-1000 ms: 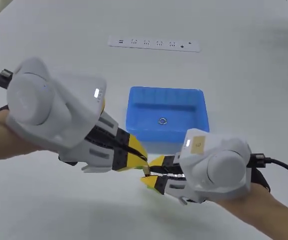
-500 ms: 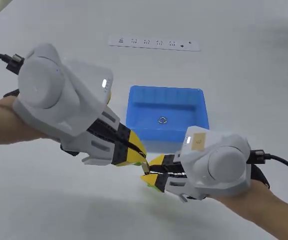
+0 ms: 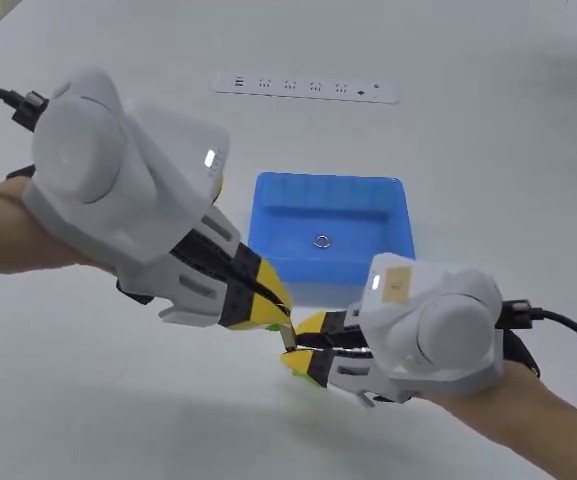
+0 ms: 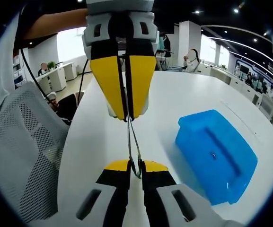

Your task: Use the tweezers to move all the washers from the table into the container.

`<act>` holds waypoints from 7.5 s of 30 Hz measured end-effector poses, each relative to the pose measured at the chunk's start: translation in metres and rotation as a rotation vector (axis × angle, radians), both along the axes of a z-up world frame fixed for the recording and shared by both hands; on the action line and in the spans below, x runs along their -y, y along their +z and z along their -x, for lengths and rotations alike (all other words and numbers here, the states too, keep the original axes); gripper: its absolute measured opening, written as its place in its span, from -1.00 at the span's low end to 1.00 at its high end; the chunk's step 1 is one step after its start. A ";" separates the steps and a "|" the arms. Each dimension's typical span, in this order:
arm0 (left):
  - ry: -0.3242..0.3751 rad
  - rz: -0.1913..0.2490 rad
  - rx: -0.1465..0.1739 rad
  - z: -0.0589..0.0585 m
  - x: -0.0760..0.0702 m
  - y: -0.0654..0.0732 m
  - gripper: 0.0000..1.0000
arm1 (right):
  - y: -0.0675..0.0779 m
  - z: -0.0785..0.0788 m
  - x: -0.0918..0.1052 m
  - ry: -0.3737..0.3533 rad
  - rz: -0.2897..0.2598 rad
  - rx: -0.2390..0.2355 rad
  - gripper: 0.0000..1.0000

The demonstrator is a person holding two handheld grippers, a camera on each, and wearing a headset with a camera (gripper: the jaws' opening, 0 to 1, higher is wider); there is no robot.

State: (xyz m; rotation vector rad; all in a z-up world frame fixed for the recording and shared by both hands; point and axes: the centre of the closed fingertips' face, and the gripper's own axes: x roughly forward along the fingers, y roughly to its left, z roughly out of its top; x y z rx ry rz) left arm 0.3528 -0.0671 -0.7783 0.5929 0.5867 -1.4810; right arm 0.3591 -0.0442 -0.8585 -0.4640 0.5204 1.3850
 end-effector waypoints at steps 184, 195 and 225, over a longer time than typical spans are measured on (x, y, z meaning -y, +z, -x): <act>-0.018 0.008 0.016 -0.007 0.059 -0.010 -0.88 | -0.008 -0.014 0.058 -0.098 0.033 -0.011 -0.74; -0.008 -0.003 0.005 -0.011 0.059 -0.012 -0.87 | -0.008 -0.014 0.058 -0.104 0.025 -0.040 -0.77; -0.047 0.041 0.073 -0.004 0.044 0.030 -0.89 | 0.036 -0.013 0.041 -0.047 -0.021 0.072 -0.80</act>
